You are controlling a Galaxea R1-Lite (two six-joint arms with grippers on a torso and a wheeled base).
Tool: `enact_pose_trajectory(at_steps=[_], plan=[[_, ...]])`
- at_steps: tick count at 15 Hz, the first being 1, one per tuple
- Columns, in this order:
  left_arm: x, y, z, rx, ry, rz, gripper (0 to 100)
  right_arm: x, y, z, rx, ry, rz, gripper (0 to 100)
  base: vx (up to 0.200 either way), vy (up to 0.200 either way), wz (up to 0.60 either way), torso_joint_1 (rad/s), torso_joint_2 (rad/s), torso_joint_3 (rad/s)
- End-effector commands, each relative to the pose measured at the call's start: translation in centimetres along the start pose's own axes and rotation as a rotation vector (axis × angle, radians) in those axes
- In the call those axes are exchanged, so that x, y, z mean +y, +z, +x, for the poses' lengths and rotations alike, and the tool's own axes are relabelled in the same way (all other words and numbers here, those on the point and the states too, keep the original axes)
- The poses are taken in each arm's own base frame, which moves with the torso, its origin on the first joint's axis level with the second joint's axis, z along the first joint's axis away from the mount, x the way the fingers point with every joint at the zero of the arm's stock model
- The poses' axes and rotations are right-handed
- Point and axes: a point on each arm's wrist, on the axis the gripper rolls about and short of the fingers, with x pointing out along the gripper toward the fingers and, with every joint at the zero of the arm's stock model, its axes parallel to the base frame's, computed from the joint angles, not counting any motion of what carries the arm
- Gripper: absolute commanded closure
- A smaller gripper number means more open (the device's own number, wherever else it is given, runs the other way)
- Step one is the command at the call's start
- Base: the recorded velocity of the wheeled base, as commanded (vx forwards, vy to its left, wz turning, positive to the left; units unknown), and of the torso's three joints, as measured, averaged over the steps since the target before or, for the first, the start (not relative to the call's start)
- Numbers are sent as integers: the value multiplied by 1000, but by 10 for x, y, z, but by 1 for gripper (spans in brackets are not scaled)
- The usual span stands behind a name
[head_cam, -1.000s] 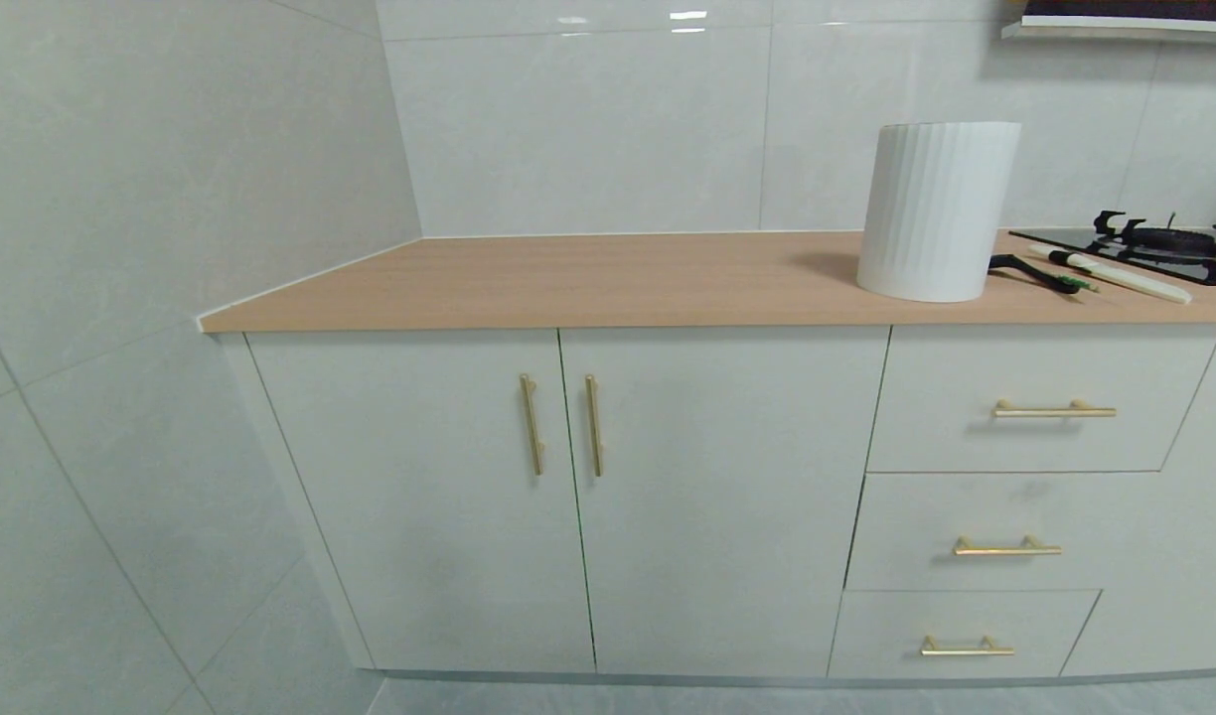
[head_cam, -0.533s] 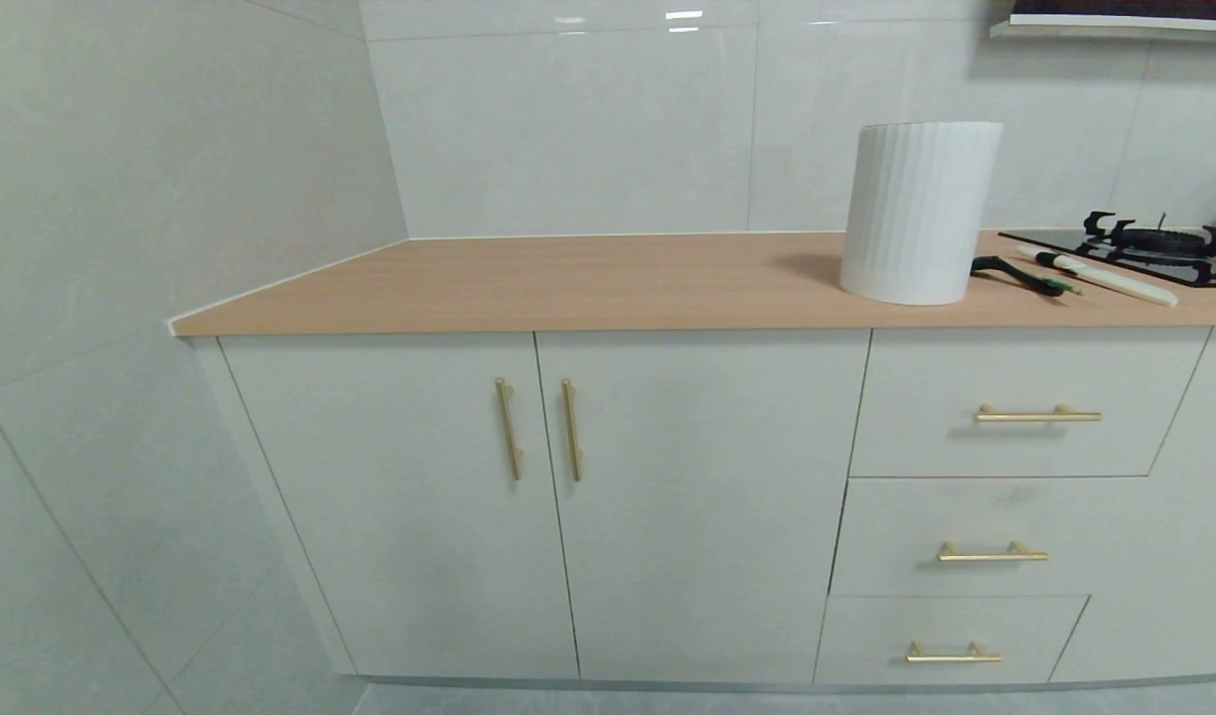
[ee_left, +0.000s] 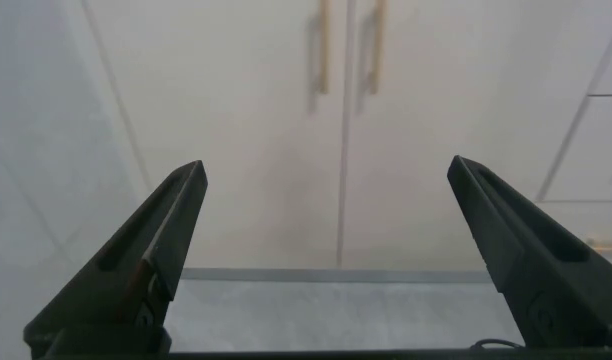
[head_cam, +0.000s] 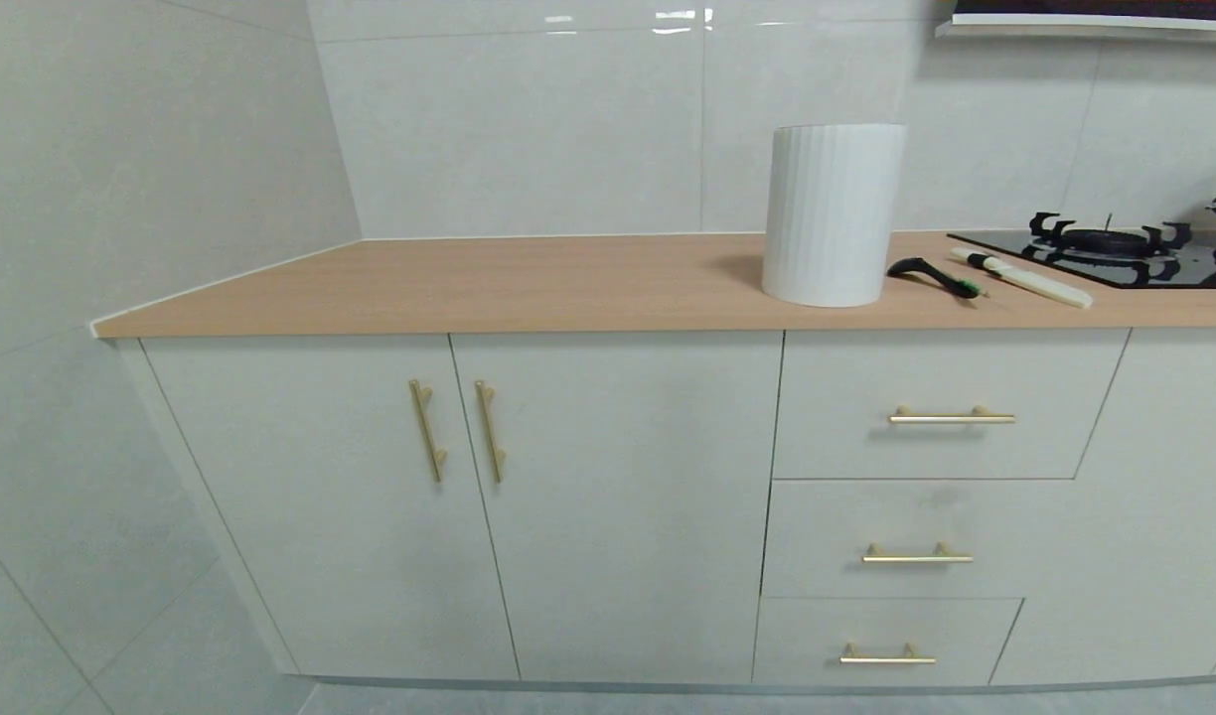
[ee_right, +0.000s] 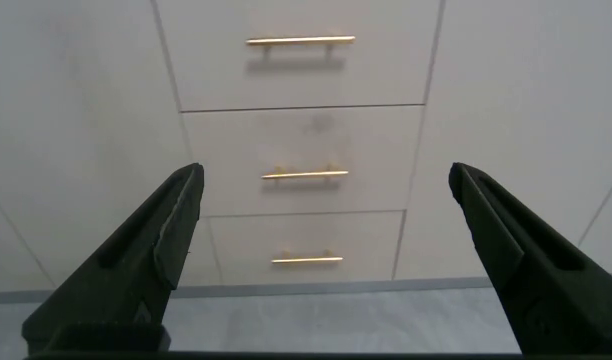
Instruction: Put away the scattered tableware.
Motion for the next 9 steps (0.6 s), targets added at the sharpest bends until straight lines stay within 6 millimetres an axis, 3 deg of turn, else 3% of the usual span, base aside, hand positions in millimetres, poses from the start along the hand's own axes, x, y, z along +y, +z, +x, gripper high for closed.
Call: enact_pose_trajectory(at_steps=[1,6,9], plan=[[0,0,0,-1,0,0,0,0,0,0,2,1,0,0,0,-200,0,2,-7,-2],[0,0,0,-1,0,0,0,0,0,0,2,1,0,0,0,-200,0,0,3,5],[0,0,0,-1,0,0,0,0,0,0,2,1,0,0,0,0,0,0,0,0]])
